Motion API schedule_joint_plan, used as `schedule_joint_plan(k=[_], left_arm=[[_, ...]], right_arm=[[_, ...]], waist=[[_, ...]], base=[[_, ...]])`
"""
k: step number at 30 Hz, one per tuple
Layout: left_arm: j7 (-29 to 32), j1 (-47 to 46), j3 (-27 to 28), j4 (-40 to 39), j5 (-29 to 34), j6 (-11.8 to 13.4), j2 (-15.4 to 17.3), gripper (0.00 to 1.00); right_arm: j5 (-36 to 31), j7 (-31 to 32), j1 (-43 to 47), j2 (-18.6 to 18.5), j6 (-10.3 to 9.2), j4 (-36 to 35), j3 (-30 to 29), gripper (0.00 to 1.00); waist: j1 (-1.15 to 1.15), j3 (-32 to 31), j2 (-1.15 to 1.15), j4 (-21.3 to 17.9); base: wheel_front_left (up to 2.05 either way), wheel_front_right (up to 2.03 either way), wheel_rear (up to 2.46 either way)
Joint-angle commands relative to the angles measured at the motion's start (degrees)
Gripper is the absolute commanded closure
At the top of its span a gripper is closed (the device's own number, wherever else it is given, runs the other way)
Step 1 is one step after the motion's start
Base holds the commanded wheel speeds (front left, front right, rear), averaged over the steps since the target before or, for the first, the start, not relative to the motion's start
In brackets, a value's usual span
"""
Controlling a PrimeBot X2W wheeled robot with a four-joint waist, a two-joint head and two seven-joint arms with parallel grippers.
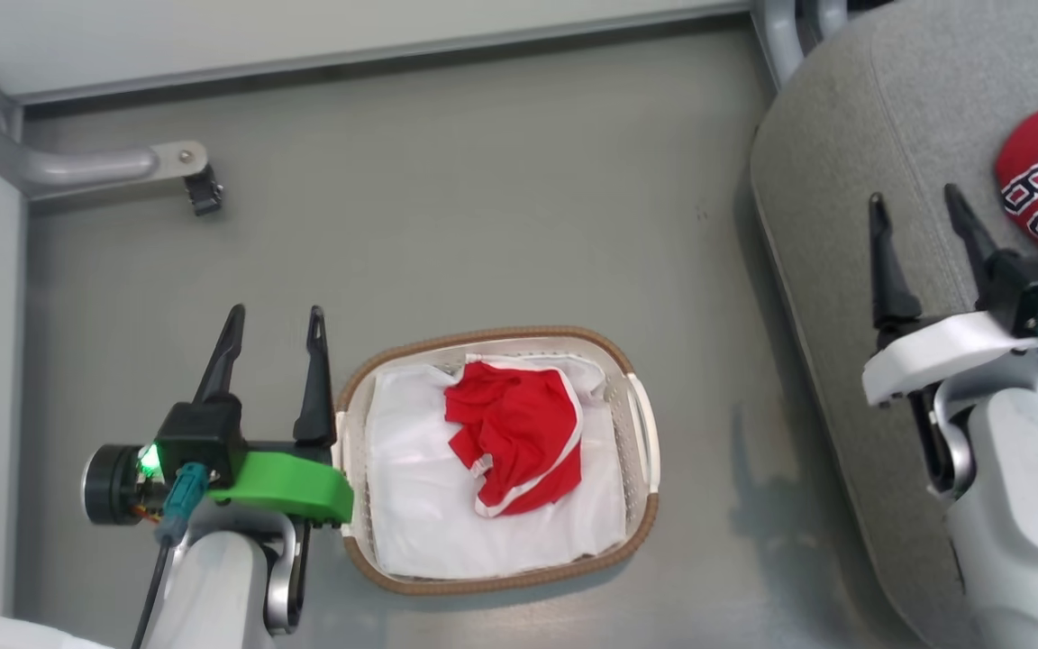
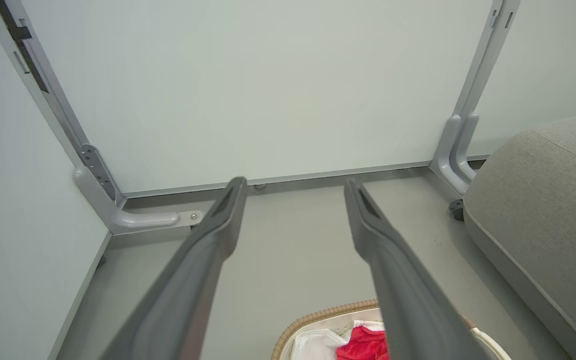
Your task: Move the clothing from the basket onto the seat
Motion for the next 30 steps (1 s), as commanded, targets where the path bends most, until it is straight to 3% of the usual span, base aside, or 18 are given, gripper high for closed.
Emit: schedule_joint_plan(k=[1,12,30], left_arm=[[0.0,1.3,0.5,-0.1,0.3,0.5,0.0,0.0],[0.0,6.8,3.3,0.0,1.0,1.9,0.0,0.0],[0.0,15.9,1.8,-3.2,0.1,2.4,0.0,0.0]], right_arm=[[0.5,-0.3,1.5,0.3,-0.08,-0.3,0.6,0.0],[2.5,-0.3,7.2,2.1,-0.08,-0.2,4.3,0.0],[3.3,-0.3,15.5,4.8,-0.08,0.3,3.3,0.0]], waist=[[0.0,-3.0,0.0,2.5],[0.0,-7.5,0.0,3.3],[0.0,-14.3,0.0,2.1]], base=[[0.0,0.0,0.0],[0.0,0.0,0.0],[0.0,0.0,0.0]])
